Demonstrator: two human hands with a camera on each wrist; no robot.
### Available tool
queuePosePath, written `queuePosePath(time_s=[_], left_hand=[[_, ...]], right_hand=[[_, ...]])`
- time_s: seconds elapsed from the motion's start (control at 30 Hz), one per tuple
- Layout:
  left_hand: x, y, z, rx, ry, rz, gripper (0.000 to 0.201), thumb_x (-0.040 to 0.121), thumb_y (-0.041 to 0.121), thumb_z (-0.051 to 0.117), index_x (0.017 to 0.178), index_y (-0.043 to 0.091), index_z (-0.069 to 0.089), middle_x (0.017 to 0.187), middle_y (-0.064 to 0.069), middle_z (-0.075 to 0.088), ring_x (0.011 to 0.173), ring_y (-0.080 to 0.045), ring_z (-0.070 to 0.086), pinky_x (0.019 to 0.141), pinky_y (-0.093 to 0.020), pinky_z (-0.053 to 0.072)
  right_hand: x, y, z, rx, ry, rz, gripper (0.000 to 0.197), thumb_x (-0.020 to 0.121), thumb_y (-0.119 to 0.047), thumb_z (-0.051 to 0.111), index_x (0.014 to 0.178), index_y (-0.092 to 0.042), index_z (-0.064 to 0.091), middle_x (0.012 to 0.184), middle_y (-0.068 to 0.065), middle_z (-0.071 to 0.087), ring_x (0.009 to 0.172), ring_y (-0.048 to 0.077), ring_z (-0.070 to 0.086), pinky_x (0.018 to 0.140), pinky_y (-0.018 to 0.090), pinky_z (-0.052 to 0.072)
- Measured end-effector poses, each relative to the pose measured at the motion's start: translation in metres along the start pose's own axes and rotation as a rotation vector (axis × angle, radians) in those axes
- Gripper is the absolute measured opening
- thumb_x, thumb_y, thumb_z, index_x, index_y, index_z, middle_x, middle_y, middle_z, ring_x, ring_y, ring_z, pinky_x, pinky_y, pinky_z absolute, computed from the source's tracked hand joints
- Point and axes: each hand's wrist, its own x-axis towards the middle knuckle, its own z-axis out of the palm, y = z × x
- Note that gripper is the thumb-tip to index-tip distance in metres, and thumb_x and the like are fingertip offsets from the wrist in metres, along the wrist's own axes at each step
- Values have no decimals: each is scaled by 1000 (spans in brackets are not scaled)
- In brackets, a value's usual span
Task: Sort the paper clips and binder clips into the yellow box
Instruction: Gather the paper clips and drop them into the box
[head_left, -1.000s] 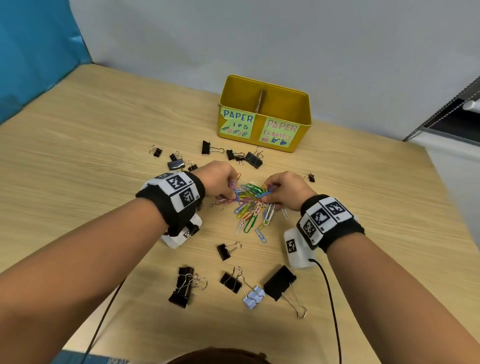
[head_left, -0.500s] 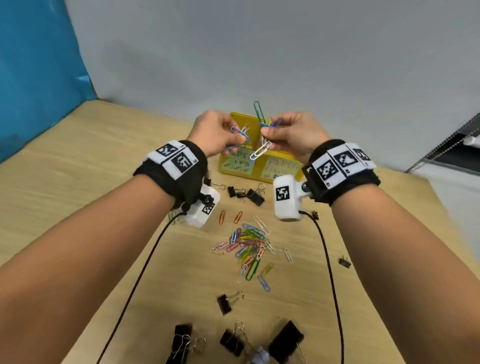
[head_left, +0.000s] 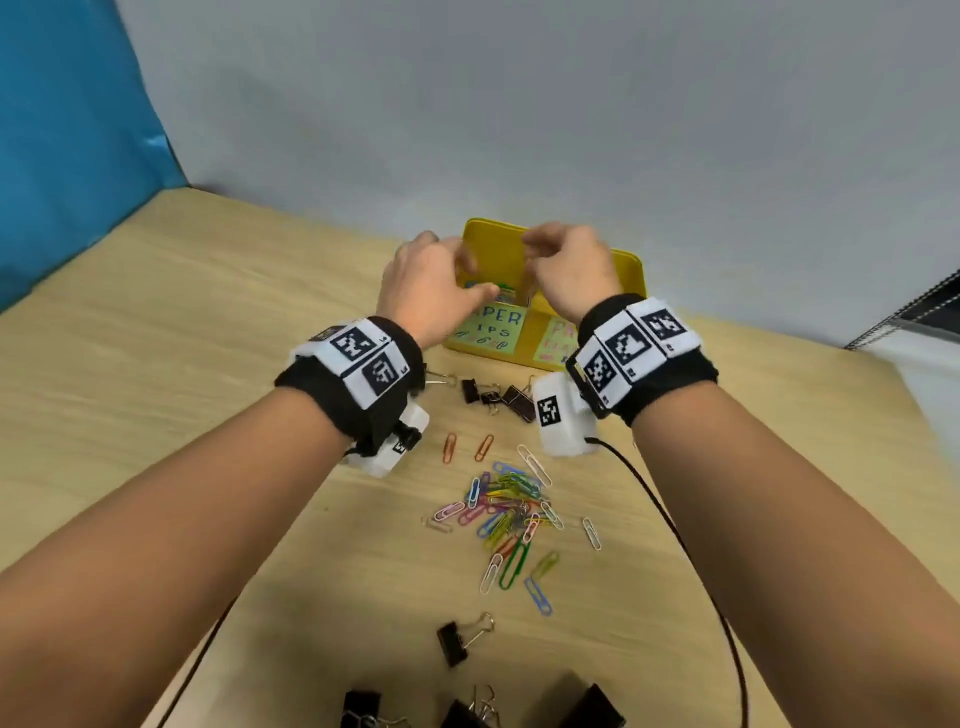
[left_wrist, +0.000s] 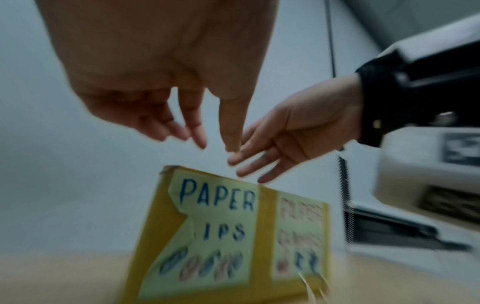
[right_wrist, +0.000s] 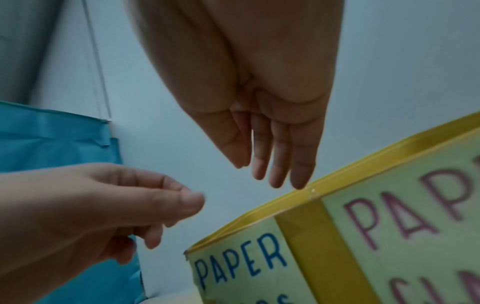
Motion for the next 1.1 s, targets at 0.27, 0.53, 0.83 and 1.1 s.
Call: queuePosePath(time_s=[0.27,0.53,0.83,1.1], left_hand=[[-74,-27,27,291,-668,32,30,87,9,54,118,8,55,121,-8,53,110,-24,53,88,-27,42],[-107,-5,36,202,-832,200,23,86,7,54,109,4,58,115,-15,57,105,-28,56,79,-26,41],[-134,-10,40,408,-815,239,81,63,41,80,129,20,39,124,-8,41,118,-25,37,99,-42,43],[-134,-12,45,289,-696,194,29,82,5,59,111,5,58,117,-16,54,108,-30,54,87,-32,44]], right_hand=[[-98,41,9,-606,-680,23,33,91,-9,49,121,-11,60,113,10,62,87,20,58,68,23,48],[-135,62,14,-523,-768,-120,44,83,3,47,118,-20,62,114,7,50,117,25,51,98,26,39],[-171,76,13,-638,-665,-35,90,61,-36,83,136,-24,35,127,7,37,120,26,39,101,39,41],[-162,74,26,-497,-584,-96,43,78,-19,72,118,-12,58,118,13,51,109,28,52,84,25,38]])
